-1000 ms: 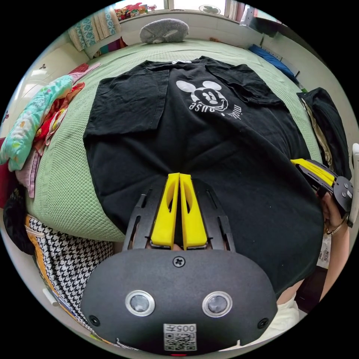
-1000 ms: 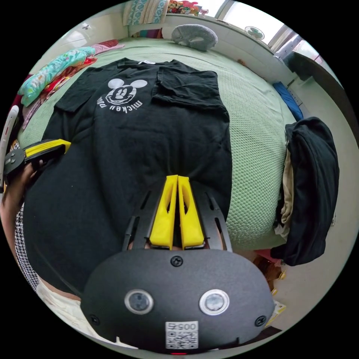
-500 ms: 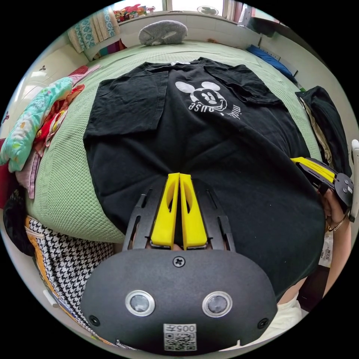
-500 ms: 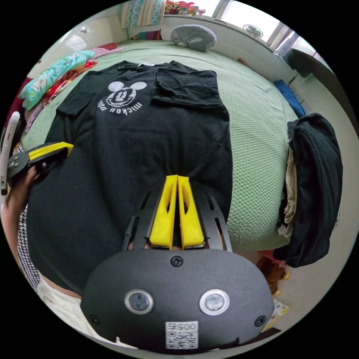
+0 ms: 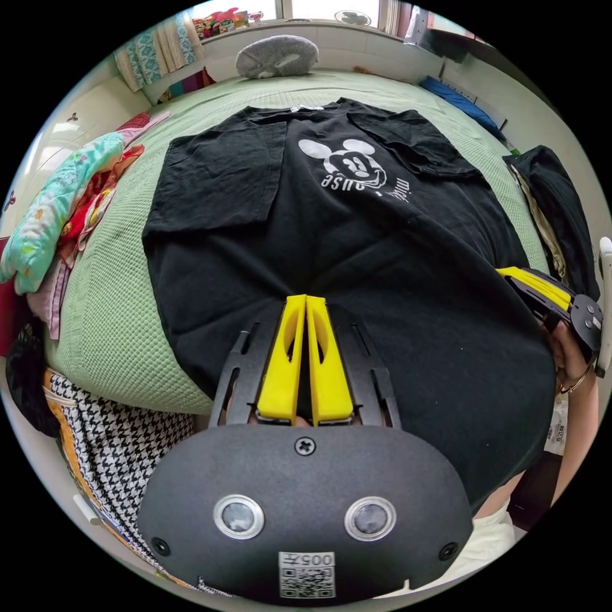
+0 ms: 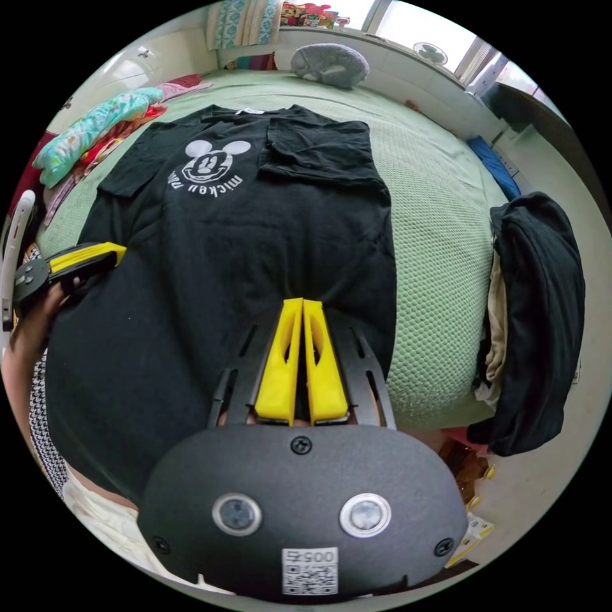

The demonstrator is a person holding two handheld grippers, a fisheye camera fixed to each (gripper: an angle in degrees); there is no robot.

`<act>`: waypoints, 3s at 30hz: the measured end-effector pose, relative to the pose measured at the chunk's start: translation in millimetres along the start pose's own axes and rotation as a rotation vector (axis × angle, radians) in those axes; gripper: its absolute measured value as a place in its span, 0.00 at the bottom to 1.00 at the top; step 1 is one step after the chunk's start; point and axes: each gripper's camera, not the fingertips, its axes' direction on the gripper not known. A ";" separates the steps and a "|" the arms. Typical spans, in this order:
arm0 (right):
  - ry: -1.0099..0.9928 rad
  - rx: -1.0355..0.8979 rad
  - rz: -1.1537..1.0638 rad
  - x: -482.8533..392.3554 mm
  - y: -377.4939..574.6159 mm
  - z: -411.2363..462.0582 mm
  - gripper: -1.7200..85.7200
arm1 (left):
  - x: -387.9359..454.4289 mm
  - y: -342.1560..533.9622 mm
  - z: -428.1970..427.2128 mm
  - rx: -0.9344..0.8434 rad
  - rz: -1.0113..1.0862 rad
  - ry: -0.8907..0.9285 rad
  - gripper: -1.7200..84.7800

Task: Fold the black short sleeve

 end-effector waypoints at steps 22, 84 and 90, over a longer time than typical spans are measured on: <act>0.034 0.028 -0.042 38.9 -22.5 -13.2 0.01 | -86.6 -3.6 -9.4 0.078 0.135 0.159 0.02; 0.050 0.224 0.067 235.3 -428.6 -107.0 0.01 | -218.6 -343.4 -51.7 0.371 0.137 -0.048 0.07; 0.072 0.276 0.157 243.4 -457.5 -133.4 0.01 | -196.5 -397.5 -73.9 0.395 0.110 -0.121 0.07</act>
